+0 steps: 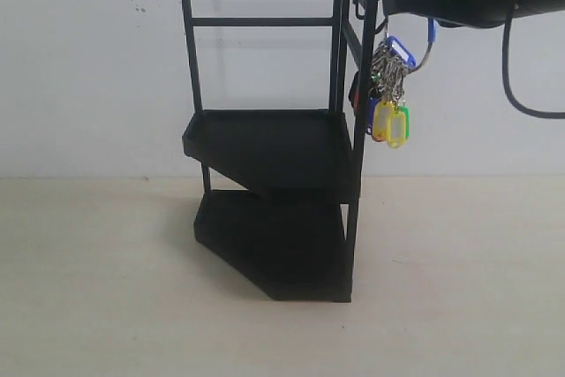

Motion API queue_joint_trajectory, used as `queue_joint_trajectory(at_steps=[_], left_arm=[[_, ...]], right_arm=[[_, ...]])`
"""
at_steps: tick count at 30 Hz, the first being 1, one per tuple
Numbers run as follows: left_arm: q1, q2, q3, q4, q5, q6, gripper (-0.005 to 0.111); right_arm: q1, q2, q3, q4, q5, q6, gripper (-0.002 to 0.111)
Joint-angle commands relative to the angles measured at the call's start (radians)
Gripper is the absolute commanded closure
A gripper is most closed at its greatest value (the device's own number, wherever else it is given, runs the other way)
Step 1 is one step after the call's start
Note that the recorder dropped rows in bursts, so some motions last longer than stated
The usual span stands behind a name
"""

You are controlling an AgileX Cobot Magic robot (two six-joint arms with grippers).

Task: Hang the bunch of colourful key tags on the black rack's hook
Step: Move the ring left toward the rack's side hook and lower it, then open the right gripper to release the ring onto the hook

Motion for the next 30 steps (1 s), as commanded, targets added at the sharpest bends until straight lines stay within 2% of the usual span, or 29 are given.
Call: queue_joint_trajectory(at_steps=[1,10,26,28,30], left_arm=[[-0.001,0.004,-0.002,0.000,-0.009,-0.010,0.102],[-0.001,0.004,-0.002,0.000,-0.009,-0.010,0.102],[-0.001,0.004,-0.002,0.000,-0.009,-0.010,0.102],[-0.001,0.004,-0.002,0.000,-0.009,-0.010,0.102],[-0.001,0.004,-0.002,0.000,-0.009,-0.010,0.102]], right_arm=[[0.004,-0.002,-0.010,0.010,-0.039,-0.008,0.108],[0.062,0.000,-0.010,0.018,-0.056,-0.019,0.108],[0.062,0.027,-0.005,0.018,-0.010,-0.011,0.108],[0.062,0.025,-0.005,0.018,-0.024,-0.011,0.101],[0.062,0.025,-0.005,0.018,-0.036,-0.011,0.071]])
